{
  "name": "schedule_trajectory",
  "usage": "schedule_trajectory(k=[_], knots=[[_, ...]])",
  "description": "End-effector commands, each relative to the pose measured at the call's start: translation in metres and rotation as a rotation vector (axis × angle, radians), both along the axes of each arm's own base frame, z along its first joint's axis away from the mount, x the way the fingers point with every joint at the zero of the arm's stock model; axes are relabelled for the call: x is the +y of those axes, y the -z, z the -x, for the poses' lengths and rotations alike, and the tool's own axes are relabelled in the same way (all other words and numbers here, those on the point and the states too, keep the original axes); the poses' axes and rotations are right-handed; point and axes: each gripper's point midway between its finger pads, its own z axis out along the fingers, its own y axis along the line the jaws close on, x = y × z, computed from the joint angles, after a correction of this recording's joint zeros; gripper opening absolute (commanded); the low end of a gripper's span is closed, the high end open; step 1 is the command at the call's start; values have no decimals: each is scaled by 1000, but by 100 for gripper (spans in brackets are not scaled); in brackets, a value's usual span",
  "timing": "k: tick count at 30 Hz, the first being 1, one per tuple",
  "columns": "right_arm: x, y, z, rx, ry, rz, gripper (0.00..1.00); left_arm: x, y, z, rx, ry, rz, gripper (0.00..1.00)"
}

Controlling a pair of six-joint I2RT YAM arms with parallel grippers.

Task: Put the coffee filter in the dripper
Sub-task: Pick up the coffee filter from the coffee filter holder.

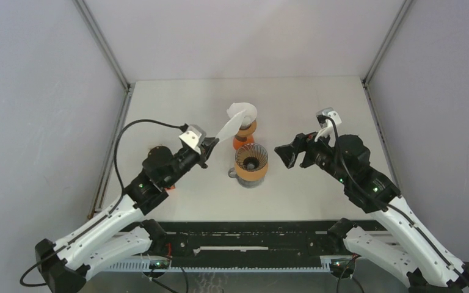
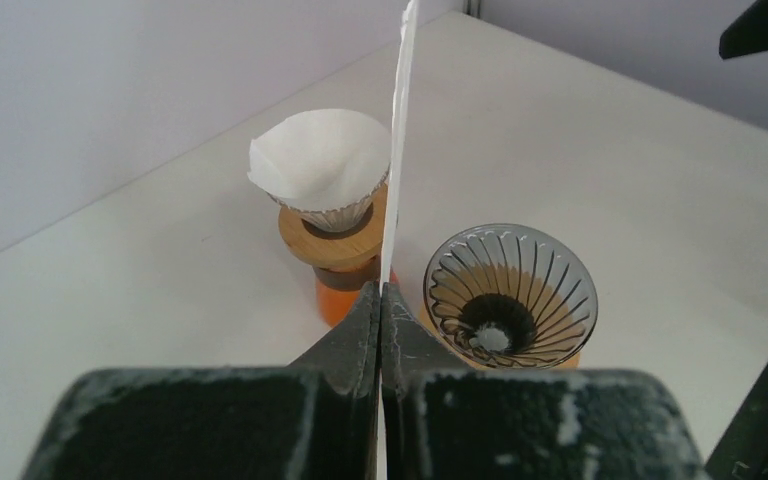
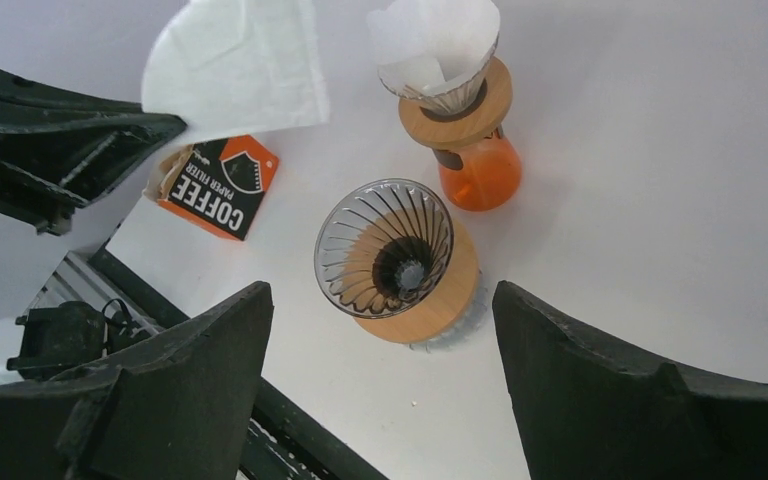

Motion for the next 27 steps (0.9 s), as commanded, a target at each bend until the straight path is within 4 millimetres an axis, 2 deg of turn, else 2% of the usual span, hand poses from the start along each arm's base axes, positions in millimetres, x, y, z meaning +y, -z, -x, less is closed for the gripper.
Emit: schedule_trajectory(k=[1,7,11,16,20,27], knots=[[12,-24,-10,-27,-10,-77,88,-7,-8,-9,-131,-31,-53,0],[27,-26,-18,-8,-43,-94,88,-27,-3,-2,-135,35,-43,0],[27,-24,-23,-1,-50,-65,88,-29,3,0,-92,43,-25,0],[28,-28,-26,18,-38,-105,87,-34,6,3,-29,49,61,0],[38,-32,-28,46,-56,-160,84,-45,3,7,13,67,155,0],[52,-34,-34,125,-63,-177,80,-60,3,12,39,39,216,0]])
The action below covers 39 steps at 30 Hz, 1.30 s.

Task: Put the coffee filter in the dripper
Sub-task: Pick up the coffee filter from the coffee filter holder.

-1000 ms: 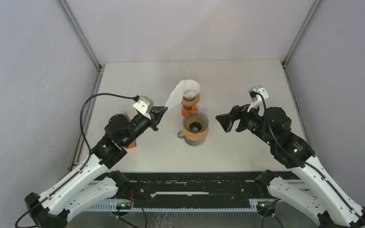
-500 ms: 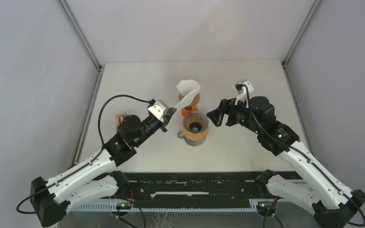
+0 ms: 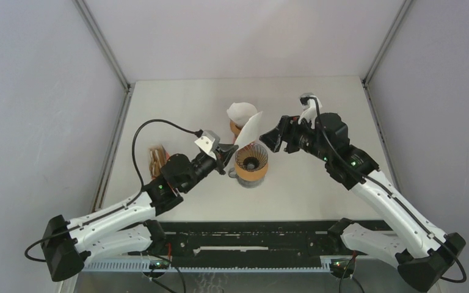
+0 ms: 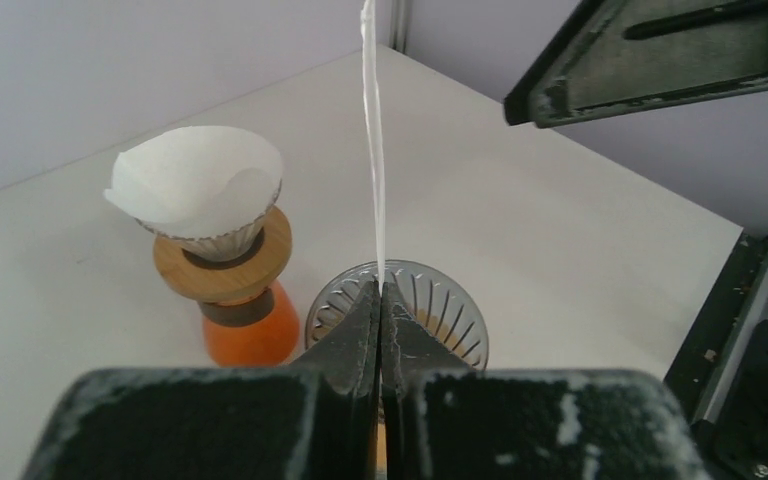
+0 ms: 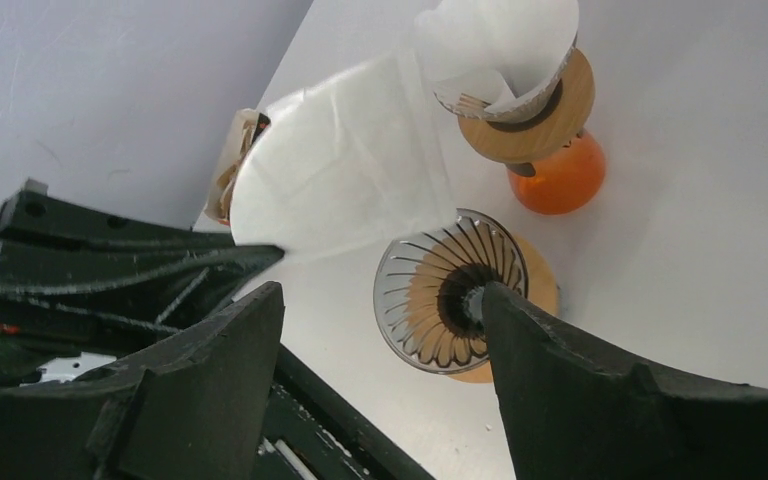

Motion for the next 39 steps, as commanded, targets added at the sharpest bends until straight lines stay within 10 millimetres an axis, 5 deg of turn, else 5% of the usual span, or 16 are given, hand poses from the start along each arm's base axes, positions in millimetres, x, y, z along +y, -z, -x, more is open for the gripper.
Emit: schedule_trajectory(k=[1,28,39], knots=[[11,-32,-3,-10,-7,-74,80,-6,-13,-1,0,-49,97,0],[68,-16,-6,103,-29,-131,81,-7,-10,-8,7,-250,108,0],[16,-25,-20,-92,-146,-200,84,14,-22,5,21,-216,274,0]])
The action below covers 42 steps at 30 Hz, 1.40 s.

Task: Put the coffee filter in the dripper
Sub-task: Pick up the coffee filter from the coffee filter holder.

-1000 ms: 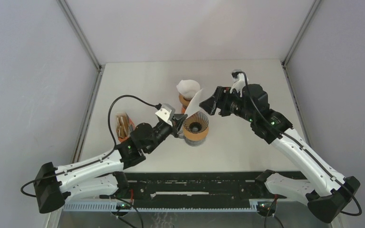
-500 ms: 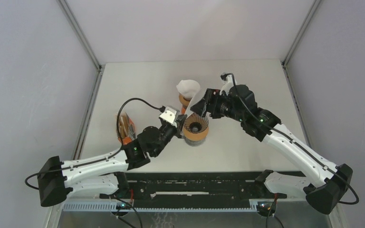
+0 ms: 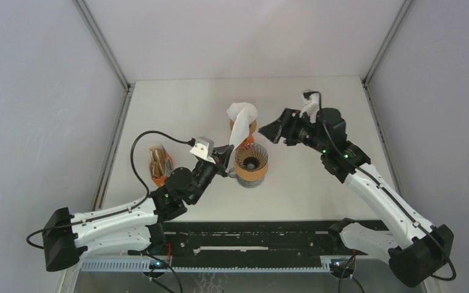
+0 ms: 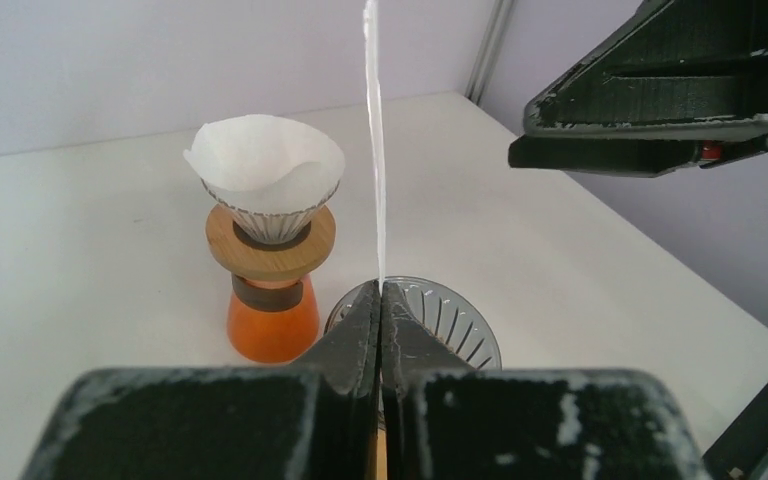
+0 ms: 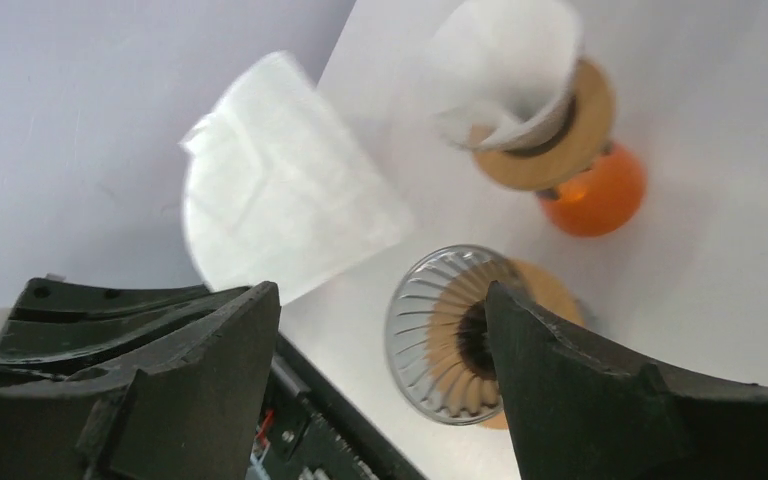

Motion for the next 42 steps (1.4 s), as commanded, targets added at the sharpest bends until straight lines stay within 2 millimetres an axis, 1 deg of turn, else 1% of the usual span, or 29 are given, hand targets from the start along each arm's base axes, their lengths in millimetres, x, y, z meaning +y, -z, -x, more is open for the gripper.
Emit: schedule_trajectory(k=[1,5,7,11,12,14,15,20,25,27,32,36,42], knots=[[-9,-35,6,-213,-137,-89,85,8,-24,6,-21,30,172,0],[-11,-34,10,-232,-226,-146,86,13,-36,11,-26,94,307,0],[-12,-30,8,-197,-254,-186,86,15,-43,14,-35,121,363,0],[-2,-25,9,-112,-287,-258,86,17,-53,20,-44,151,448,0],[1,-21,9,-88,-284,-277,86,17,-57,21,-49,156,471,0],[6,-24,11,-64,-288,-356,86,16,-62,23,-51,172,518,0],[9,-19,10,-36,-283,-379,86,15,-64,23,-51,182,536,0],[23,-13,12,54,-271,-437,86,7,-71,24,-48,217,568,0],[35,-18,21,49,-276,-462,86,5,-75,23,-32,217,600,0],[36,-17,22,55,-254,-471,86,5,-75,22,-21,215,613,0],[32,-20,20,121,-175,-588,85,-2,-72,23,-1,239,618,0],[32,-20,17,170,-127,-626,85,-6,-77,26,-3,266,627,0],[37,-18,16,211,-133,-655,83,-9,-79,29,-6,293,635,0]])
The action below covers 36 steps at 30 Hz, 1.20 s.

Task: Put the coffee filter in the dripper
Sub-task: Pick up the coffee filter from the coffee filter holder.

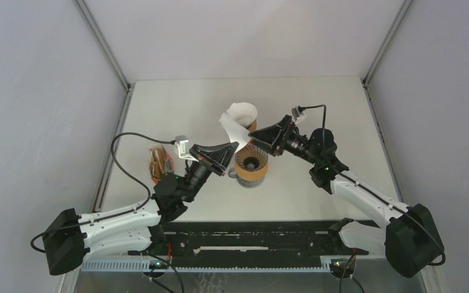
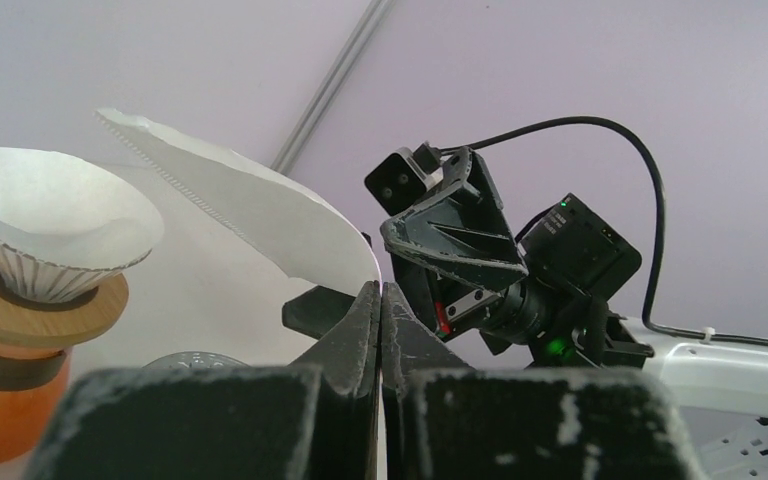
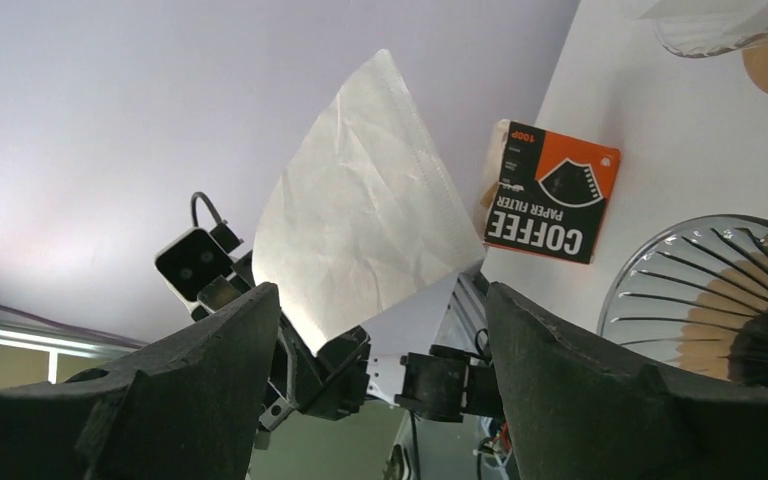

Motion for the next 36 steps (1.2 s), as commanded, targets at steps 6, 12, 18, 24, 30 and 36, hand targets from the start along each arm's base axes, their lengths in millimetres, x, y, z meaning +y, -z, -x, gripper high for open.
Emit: schedule_trajectory(k=[6,12,18,24,30,36], knots=[[10,-26,1,3,-32,-124,82,-4,-33,10,-59,62,98,0],[14,-31,2,8,-60,-166,78,-10,-30,13,-56,87,93,0],[14,-37,3,-19,-78,-178,70,-10,-25,15,-42,97,97,0],[9,-45,2,-60,-71,-187,52,-13,-10,17,-4,121,88,0],[7,-47,4,-93,-69,-173,36,-9,-3,16,17,107,81,0],[1,-49,4,-142,-53,-149,18,-2,5,15,45,86,79,12]])
